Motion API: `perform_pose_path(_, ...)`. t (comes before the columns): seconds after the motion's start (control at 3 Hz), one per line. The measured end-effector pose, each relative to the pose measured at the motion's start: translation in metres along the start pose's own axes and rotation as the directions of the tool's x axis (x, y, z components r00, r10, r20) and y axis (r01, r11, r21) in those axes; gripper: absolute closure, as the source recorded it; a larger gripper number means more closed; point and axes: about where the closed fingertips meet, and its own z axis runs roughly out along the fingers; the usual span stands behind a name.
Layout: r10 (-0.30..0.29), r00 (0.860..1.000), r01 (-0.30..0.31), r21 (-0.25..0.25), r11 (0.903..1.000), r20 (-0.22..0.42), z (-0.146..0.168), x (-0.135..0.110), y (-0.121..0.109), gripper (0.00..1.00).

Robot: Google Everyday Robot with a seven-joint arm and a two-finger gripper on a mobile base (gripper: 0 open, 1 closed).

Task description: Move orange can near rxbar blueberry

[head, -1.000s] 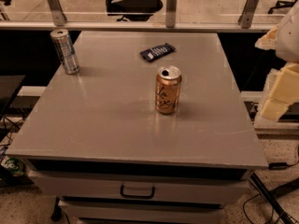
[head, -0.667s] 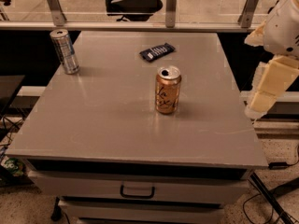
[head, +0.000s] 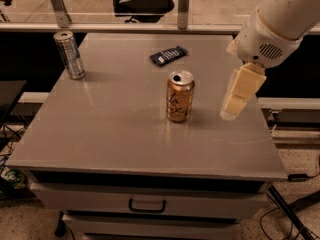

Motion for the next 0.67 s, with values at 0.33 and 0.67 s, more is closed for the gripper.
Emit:
perform_pose_path(0.33, -0.009, 0.999, 0.009, -0.016, 0.9998, 0.039, 0.023, -0.016, -0.006, 0.00)
perform_pose_path(0.67, -0.024, 0.996, 0.027, -0.037, 0.9989, 0.082, 0.039, -0.032, -0.005, 0.00)
